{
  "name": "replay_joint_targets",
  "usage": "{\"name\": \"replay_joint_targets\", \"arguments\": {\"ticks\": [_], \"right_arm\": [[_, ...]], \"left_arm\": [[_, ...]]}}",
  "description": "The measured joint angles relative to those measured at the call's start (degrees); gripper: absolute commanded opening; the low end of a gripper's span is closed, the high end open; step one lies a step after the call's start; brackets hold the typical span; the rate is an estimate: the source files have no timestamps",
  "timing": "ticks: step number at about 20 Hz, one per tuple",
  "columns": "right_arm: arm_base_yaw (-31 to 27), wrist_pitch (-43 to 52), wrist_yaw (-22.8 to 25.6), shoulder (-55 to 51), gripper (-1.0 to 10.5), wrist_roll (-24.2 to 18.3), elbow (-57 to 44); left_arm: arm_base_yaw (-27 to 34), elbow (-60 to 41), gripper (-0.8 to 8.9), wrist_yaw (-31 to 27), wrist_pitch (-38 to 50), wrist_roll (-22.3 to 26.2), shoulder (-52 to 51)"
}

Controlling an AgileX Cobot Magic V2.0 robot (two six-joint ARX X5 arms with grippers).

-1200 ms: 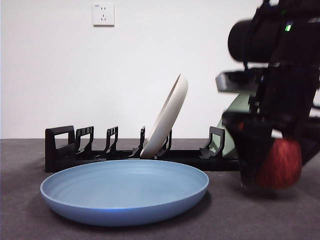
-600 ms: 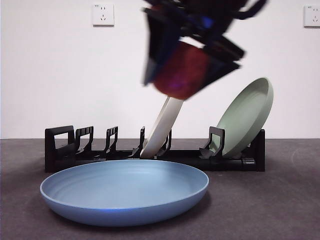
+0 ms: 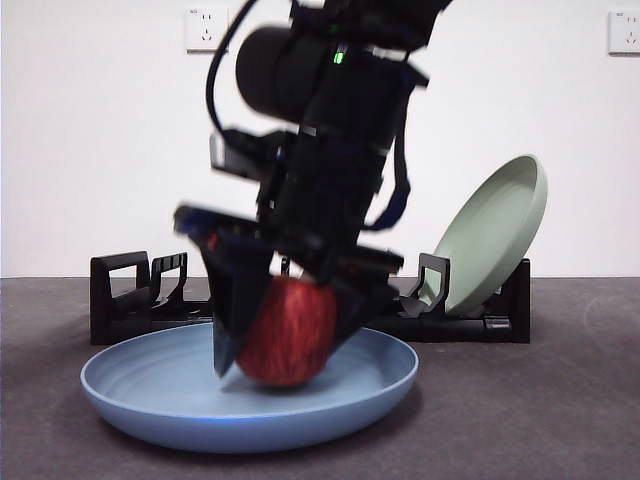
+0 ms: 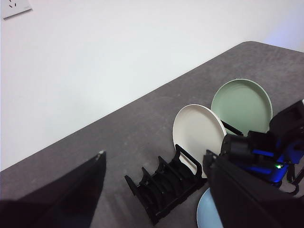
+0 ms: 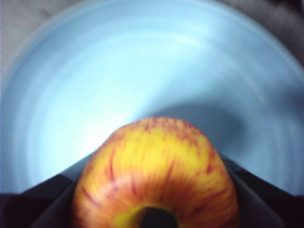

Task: Take the blue plate from the plate rack,put the plate on the table,take the apple from the table,put the apple in the plate

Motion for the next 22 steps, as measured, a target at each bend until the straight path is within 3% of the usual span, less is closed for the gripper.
{"name": "replay_joint_targets", "arguments": {"ticks": [2, 5, 7, 17, 22], "right_arm": [[0.2, 0.4, 0.1, 0.2, 0.2, 0.0, 0.4], [0.2, 0.3, 0.0, 0.3, 4.5, -0.8, 0.4], [0.2, 0.2, 0.0, 0.3, 6.0, -1.0, 0.4], [0.2, -1.4, -0.2, -0.4, 6.0, -1.2, 0.6], [0.2, -4.1, -0.2, -6.9, 5.9, -1.2, 0.6]], "left_arm": [[0.0, 0.0, 3.45, 0.0, -0.8, -1.0, 0.0], [0.0, 0.0, 3.45, 0.0, -3.1, -2.8, 0.0], [0.0, 0.0, 3.45, 0.0, -4.2, -4.1, 0.0], [0.0, 0.0, 3.45, 0.0, -5.1, -7.1, 0.0], [0.0, 0.0, 3.45, 0.0, -5.9, -8.6, 0.0]]}}
